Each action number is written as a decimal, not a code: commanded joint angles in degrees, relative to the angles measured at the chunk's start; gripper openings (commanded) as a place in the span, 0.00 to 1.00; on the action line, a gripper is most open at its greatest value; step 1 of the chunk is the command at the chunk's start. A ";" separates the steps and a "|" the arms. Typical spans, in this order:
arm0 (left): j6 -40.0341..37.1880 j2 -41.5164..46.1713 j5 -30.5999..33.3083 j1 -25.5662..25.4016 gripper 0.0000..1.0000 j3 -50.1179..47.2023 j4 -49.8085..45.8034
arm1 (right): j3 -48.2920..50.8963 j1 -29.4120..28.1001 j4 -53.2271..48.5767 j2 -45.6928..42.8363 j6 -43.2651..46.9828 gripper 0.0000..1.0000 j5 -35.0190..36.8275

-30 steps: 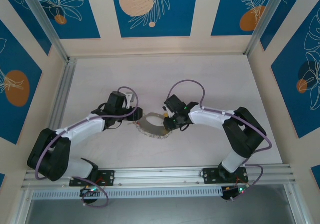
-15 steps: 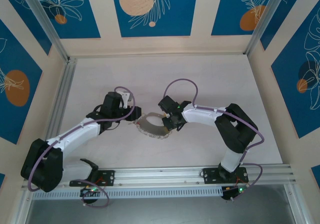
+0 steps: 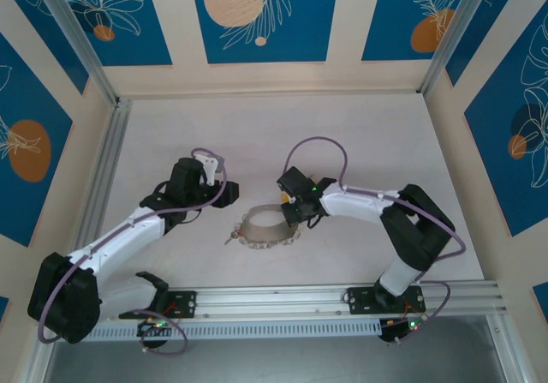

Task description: Put the keys on the keyring

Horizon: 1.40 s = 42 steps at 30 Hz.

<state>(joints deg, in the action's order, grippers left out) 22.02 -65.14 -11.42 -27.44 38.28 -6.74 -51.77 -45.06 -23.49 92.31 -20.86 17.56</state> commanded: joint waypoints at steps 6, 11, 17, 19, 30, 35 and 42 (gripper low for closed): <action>-3.20 7.92 -3.85 -0.49 0.48 -0.14 -1.55 | 6.02 -0.26 12.04 -18.66 11.75 0.00 -12.16; -4.22 14.77 -8.16 -2.01 0.46 0.04 1.67 | 4.86 0.74 12.40 -27.29 18.21 0.00 -21.37; -7.24 22.17 -14.23 -6.27 0.43 1.13 5.48 | -0.66 1.64 10.13 -31.57 22.17 0.00 -30.82; -8.64 23.49 -15.47 -7.71 0.41 1.86 5.64 | -2.37 2.03 10.21 -32.09 22.19 0.00 -34.25; -10.25 22.97 -23.31 -13.41 0.32 2.98 10.21 | -5.15 2.35 15.93 -32.46 17.89 0.00 -49.09; -9.47 21.78 -26.65 -14.16 0.26 3.39 12.75 | -3.64 2.52 22.03 -32.60 13.77 0.00 -53.91; -8.11 22.22 -27.89 -14.38 0.27 2.40 15.46 | -2.38 2.51 27.53 -32.90 10.23 0.00 -57.43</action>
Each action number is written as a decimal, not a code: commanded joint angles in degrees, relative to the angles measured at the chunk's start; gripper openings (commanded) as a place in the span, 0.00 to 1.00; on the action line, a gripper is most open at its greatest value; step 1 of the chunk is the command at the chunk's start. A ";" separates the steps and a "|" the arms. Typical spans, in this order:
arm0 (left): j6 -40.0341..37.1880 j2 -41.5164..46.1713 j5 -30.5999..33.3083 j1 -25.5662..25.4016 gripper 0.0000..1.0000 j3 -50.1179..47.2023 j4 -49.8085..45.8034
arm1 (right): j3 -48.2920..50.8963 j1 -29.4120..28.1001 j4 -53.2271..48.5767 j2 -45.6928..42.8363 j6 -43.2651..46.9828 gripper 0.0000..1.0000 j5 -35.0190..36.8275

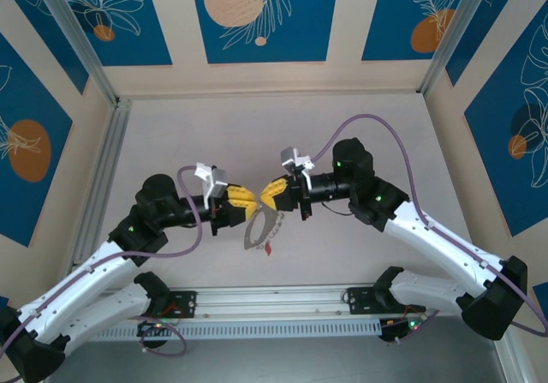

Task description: Put the keys on the keyring

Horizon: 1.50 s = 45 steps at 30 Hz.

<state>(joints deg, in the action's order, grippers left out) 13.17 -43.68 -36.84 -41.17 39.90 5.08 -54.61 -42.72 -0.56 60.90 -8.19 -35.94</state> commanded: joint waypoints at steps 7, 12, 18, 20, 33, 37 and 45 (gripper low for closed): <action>1.77 0.54 -3.94 -0.65 0.27 1.01 6.14 | 0.62 0.18 5.48 -2.09 -3.28 0.00 -5.24; 2.69 -0.45 -4.91 -0.82 0.26 1.32 7.55 | 1.30 0.18 6.28 -2.46 -3.79 0.00 -5.06; 3.70 -0.71 -5.70 -1.45 0.26 1.37 9.68 | 1.71 0.09 6.87 -2.59 -3.97 0.00 -4.63; 3.71 -0.99 -5.61 -1.72 0.27 1.46 9.71 | 1.95 0.15 7.73 -2.64 -4.48 0.00 -4.66; 2.74 -4.02 -3.96 -3.20 0.25 1.58 11.01 | 3.19 -0.36 10.82 -3.02 -6.21 0.00 -5.43; 2.66 -4.33 -3.55 -3.22 0.04 1.25 11.74 | 3.24 -1.03 10.41 -3.05 -5.82 0.00 -5.29; 2.52 -2.83 -2.85 -3.23 0.00 0.28 12.57 | 4.61 -1.73 10.73 -5.10 -4.15 0.00 -5.07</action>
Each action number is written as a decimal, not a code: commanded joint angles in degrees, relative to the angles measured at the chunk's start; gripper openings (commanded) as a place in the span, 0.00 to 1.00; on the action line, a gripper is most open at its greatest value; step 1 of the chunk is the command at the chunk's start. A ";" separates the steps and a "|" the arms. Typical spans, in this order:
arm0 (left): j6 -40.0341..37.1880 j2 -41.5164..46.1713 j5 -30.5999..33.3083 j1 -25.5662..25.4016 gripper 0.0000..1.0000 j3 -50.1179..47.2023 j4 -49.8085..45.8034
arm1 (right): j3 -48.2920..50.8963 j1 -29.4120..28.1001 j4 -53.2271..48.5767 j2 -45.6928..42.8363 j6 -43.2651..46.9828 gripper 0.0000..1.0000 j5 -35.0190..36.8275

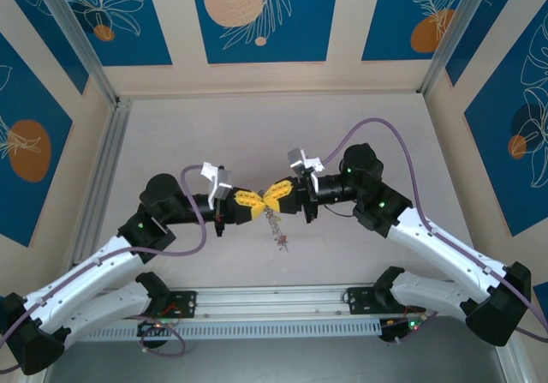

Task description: Put the keys on the keyring

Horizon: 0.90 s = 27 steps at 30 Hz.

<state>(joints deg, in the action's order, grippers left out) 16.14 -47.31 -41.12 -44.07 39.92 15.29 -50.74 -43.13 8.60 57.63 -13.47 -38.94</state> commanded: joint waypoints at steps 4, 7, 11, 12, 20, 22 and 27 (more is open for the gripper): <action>-0.71 1.47 2.13 -0.32 0.00 -0.23 3.17 | 1.18 -1.84 0.37 -2.78 2.38 0.00 -1.33; -0.87 0.81 1.86 -0.32 0.00 0.05 3.21 | 1.44 -2.26 -0.28 -3.20 3.10 0.03 -1.02; -1.00 0.36 1.77 -0.36 0.00 0.12 3.91 | 2.07 -2.57 -0.57 -3.74 3.54 0.02 -0.38; -0.96 0.42 1.87 -0.32 0.00 0.00 4.08 | 2.29 -2.57 -0.63 -3.81 3.62 0.02 -0.28; -1.80 0.76 2.92 -0.32 0.00 -0.11 3.67 | 3.67 -2.65 -1.86 -6.21 3.98 0.16 1.11; -1.82 0.60 2.97 -0.36 0.00 -0.11 3.95 | 3.69 -2.72 -2.15 -6.38 4.03 0.17 0.82; -1.98 0.45 2.82 -0.33 0.00 0.10 4.13 | 3.54 -2.92 -3.80 -6.82 4.59 0.18 1.48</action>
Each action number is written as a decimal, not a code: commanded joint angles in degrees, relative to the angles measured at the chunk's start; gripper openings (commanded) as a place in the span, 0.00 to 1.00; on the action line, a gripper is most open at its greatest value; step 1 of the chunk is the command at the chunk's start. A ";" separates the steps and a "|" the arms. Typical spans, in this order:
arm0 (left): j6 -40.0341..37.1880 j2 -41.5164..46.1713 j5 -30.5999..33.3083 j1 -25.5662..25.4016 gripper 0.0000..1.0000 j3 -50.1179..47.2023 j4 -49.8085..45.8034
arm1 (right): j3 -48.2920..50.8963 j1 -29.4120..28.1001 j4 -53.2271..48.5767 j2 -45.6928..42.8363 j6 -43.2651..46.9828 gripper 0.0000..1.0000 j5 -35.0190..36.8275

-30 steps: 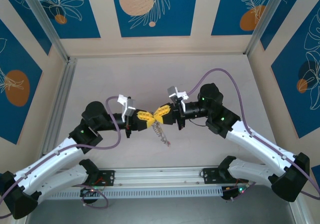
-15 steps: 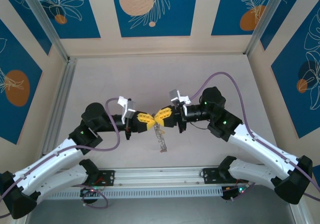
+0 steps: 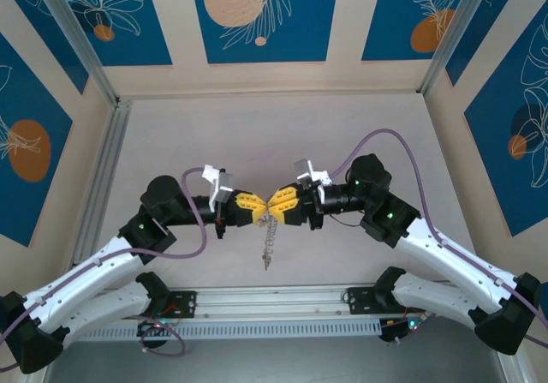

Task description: Put the keys on the keyring

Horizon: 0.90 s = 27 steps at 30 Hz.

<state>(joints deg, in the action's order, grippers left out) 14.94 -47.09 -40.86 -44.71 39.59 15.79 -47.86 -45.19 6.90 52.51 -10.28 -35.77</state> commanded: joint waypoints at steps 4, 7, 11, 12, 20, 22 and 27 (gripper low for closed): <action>-0.74 0.46 1.95 0.26 0.00 0.40 3.53 | 1.09 -0.91 -3.20 -2.24 1.34 0.17 0.26; -0.70 0.75 1.88 0.32 0.00 0.27 3.63 | 1.81 -0.87 -3.46 -2.59 1.41 0.12 1.64; -0.70 0.77 1.68 0.32 0.00 0.10 3.63 | 2.12 -0.85 -3.28 -2.36 1.57 0.02 2.81; -0.66 0.77 1.66 0.32 0.00 0.08 3.67 | 1.89 -0.87 -3.35 -2.24 1.65 0.00 2.94; -0.78 0.38 0.66 0.26 0.00 1.05 2.12 | 0.54 -0.76 -4.48 -2.10 3.25 0.00 4.52; -1.74 0.35 0.45 0.26 0.05 2.34 -1.29 | 0.00 -0.82 -5.84 -2.82 4.70 0.00 4.77; -6.80 2.22 1.96 0.27 0.40 5.63 -11.65 | -3.54 -0.94 -12.77 -3.08 10.47 0.00 3.25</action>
<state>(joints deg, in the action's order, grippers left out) 11.77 -46.72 -40.01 -44.64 41.80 9.15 -47.46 -45.58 -1.54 50.41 -4.27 -30.92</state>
